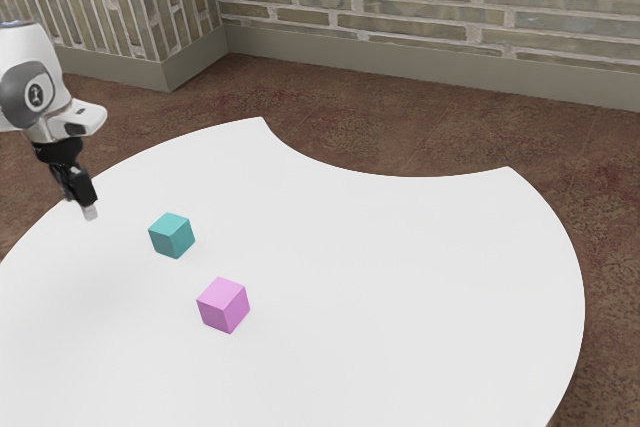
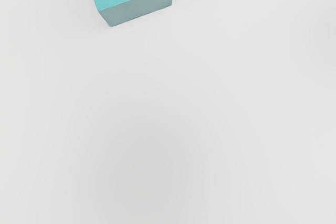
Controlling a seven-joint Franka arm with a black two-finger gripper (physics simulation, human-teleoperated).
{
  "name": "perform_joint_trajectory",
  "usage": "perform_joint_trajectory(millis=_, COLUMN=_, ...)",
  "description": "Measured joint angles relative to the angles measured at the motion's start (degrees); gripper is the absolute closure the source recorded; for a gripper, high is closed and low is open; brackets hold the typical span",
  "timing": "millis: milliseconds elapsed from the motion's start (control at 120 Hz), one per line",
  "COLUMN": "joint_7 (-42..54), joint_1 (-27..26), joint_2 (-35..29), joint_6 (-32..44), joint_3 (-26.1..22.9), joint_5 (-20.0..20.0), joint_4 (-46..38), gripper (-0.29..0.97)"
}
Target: Pick up the blue block with one arm, and put the blue block on the pink block with one arm
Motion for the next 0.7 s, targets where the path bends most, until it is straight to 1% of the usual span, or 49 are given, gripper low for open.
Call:
perform_joint_trajectory(millis=117, joint_7=-5.82, joint_1=-0.32, joint_2=1.65, joint_6=5.39, joint_3=0.04, joint_5=-0.17, joint_4=-3.8, gripper=0.0)
perform_joint_trajectory(millis=267, joint_7=-14.35, joint_1=0.26, joint_2=2.9, joint_6=9.36, joint_3=0.04, joint_5=-0.16, joint_4=-4.61, gripper=0.0)
perform_joint_trajectory(millis=300, joint_7=-16.08, joint_1=0.6, joint_2=4.03, joint_6=10.0, joint_3=0.04, joint_5=0.48, joint_4=-4.35, gripper=0.0)
perform_joint_trajectory(millis=392, joint_7=-20.29, joint_1=1.29, joint_2=7.8, joint_6=11.31, joint_3=-0.02, joint_5=3.42, joint_4=-0.63, gripper=0.0)
perform_joint_trajectory(millis=475, joint_7=-23.28, joint_1=-0.17, joint_2=10.43, joint_6=11.99, joint_3=-0.08, joint_5=4.82, joint_4=3.22, gripper=0.0)
perform_joint_trajectory(millis=575, joint_7=-25.93, joint_1=-2.86, joint_2=14.42, joint_6=11.44, joint_3=-0.19, joint_5=4.75, joint_4=7.79, gripper=0.0)
perform_joint_trajectory(millis=700, joint_7=-28.69, joint_1=-3.44, joint_2=17.31, joint_6=10.27, joint_3=-0.21, joint_5=3.23, joint_4=9.89, gripper=0.0)
